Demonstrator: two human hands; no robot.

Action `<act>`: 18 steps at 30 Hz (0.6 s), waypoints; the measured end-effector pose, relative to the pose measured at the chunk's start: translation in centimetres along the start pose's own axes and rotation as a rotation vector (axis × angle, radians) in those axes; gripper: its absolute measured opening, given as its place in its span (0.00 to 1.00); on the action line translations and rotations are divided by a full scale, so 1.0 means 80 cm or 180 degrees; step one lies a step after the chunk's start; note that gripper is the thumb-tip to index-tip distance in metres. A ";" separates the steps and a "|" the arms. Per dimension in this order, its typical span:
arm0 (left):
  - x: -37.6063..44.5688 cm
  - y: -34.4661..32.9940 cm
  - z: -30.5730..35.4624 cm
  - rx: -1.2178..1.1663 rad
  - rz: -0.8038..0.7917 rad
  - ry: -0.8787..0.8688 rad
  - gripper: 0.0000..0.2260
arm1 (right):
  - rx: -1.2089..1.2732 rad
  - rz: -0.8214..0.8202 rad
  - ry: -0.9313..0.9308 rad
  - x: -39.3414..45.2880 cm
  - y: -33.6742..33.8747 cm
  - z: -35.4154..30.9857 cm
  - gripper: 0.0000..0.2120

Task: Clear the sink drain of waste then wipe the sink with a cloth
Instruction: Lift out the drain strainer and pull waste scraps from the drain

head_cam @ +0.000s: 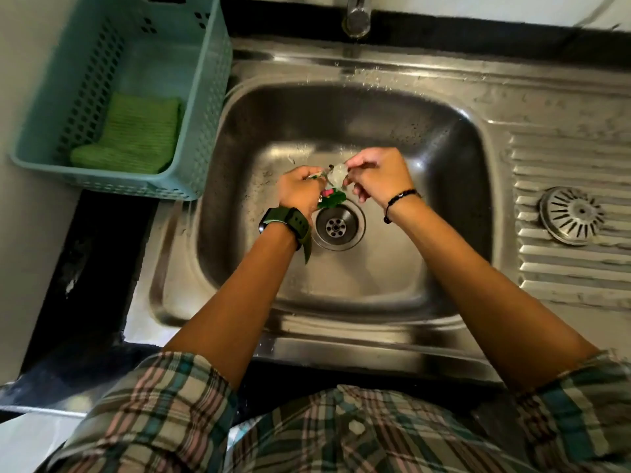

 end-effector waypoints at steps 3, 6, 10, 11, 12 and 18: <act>-0.018 -0.003 0.015 0.0084 -0.0114 -0.0175 0.07 | -0.0222 0.0096 0.0161 -0.015 -0.005 -0.005 0.08; -0.036 -0.003 0.023 0.0017 -0.0260 -0.0199 0.06 | -0.0419 0.0190 0.0403 -0.025 -0.007 -0.010 0.05; -0.058 -0.006 0.028 -0.0020 -0.0544 -0.0310 0.05 | -0.0422 0.0185 0.0385 -0.032 -0.005 -0.016 0.06; -0.065 -0.006 0.030 -0.0004 -0.0583 -0.0343 0.05 | -0.0335 0.0185 0.0346 -0.035 -0.004 -0.017 0.09; -0.071 -0.005 0.032 0.0002 -0.0600 -0.0362 0.05 | -0.0186 0.0155 0.0305 -0.038 -0.002 -0.018 0.13; -0.104 0.005 0.034 -0.0020 -0.0526 -0.0584 0.11 | 0.0262 -0.0484 0.0292 -0.064 0.004 -0.023 0.13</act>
Point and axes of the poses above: each hand's wrist, its own x-axis towards the middle knuckle, its own y-axis out of the back of the hand, z = x × y, the point moved 2 cm from there along x, towards the middle knuckle, and after that the axes turned 9 degrees about -z, right-handed, at the moved point
